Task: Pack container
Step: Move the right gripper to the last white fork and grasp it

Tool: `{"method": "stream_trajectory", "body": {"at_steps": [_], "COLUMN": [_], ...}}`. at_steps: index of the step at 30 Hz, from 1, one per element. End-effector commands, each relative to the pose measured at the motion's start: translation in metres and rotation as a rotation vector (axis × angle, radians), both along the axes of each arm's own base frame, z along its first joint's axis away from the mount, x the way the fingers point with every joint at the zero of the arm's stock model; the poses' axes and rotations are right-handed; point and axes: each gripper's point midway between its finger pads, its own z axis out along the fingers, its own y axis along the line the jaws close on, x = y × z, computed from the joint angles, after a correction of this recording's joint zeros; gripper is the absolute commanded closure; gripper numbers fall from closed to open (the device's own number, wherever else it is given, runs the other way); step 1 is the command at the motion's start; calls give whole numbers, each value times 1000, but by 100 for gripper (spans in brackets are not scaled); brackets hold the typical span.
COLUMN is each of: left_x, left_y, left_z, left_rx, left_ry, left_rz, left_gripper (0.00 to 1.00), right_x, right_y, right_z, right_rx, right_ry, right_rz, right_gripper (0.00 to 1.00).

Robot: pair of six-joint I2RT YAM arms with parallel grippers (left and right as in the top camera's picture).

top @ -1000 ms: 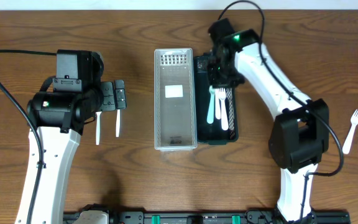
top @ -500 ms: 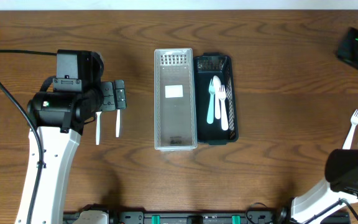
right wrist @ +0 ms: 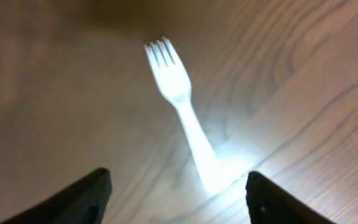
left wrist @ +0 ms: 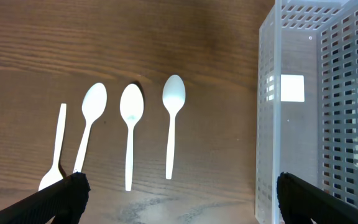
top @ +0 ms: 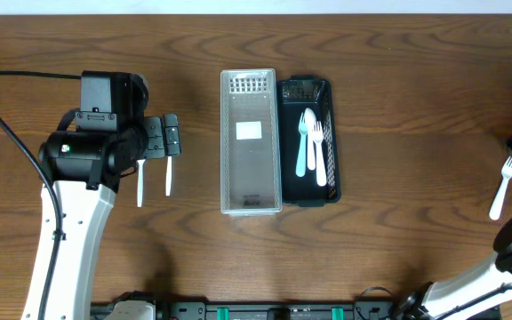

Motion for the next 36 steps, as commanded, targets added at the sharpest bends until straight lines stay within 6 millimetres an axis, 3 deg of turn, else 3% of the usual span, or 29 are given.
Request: {"method": "stream_trajectory", "body": {"at_steps": [1, 16, 23, 36], "left_x": [2, 1, 1, 1], "left_y": [1, 1, 1, 1], "left_z": [6, 6, 6, 6], "left_rx": [8, 7, 7, 7], "left_ry": [-15, -14, -14, -14], "left_rz": [-7, -7, -7, -7], "left_gripper": [2, 2, 2, 2], "right_x": [-7, -4, 1, -12], "right_y": [-2, 8, 9, 15], "right_z": [-18, -75, -86, -112], "right_rx": [-5, -12, -17, 37], "right_ry": [27, -44, -79, -27], "right_rz": [134, 202, 228, 216], "right_gripper": [24, 17, 15, 16]}}
